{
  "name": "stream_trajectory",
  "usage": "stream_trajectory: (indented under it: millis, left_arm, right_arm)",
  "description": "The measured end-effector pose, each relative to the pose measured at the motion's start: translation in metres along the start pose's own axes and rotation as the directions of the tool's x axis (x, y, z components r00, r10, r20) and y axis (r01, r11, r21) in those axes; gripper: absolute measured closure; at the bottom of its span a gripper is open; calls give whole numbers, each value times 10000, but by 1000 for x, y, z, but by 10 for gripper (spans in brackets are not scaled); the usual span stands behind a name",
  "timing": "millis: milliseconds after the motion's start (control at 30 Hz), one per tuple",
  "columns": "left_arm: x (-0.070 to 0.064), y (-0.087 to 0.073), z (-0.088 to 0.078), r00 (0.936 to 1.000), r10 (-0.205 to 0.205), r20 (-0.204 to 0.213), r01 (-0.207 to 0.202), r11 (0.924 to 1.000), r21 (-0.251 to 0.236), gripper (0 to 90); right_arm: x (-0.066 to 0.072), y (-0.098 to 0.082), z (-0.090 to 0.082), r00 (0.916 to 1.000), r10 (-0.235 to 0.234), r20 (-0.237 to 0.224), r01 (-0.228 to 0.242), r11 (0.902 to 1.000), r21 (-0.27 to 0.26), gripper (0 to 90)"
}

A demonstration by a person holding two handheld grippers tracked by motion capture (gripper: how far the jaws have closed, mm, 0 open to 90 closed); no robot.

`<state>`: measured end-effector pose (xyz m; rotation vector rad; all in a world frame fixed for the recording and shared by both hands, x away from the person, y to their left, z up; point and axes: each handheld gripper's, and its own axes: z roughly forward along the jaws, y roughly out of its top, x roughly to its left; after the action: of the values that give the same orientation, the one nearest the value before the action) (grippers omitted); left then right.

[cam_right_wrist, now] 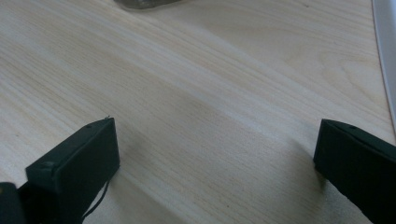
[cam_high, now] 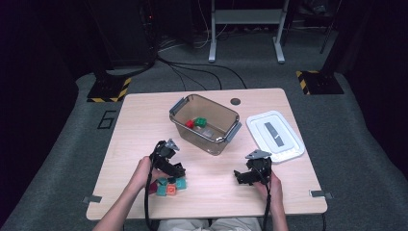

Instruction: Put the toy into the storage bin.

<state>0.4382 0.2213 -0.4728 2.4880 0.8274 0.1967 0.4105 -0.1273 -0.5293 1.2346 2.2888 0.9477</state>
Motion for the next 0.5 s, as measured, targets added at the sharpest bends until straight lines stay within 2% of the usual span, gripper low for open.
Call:
stream_trajectory:
  millis: [100, 233, 300, 367, 500]
  left_arm:
    - [-2, 3, 3, 9997, 216, 141, -219, 9994, 265, 283]
    - [-3, 5, 8, 9988, 253, 425, -276, 9981, 550, 307]
    - [-4, 5, 10, 9981, 207, 586, -241, 9980, 587, 349]
    - [-3, 6, 11, 9982, 200, 562, -236, 9977, 632, 409]
    - [-1, 5, 11, 9974, 187, 692, -228, 9979, 601, 430]
  right_arm:
    - [0, 0, 0, 10000, 15, 1, -15, 10000, 0, 0]
    - [0, 0, 0, 10000, 18, 1, -18, 10000, 1, 0]
    - [0, 0, 0, 10000, 13, -1, -13, 10000, 1, 0]
    - [0, 0, 0, 10000, 17, -1, -17, 10000, -1, 0]
    - [0, 0, 0, 10000, 12, -2, -12, 10000, 0, 0]
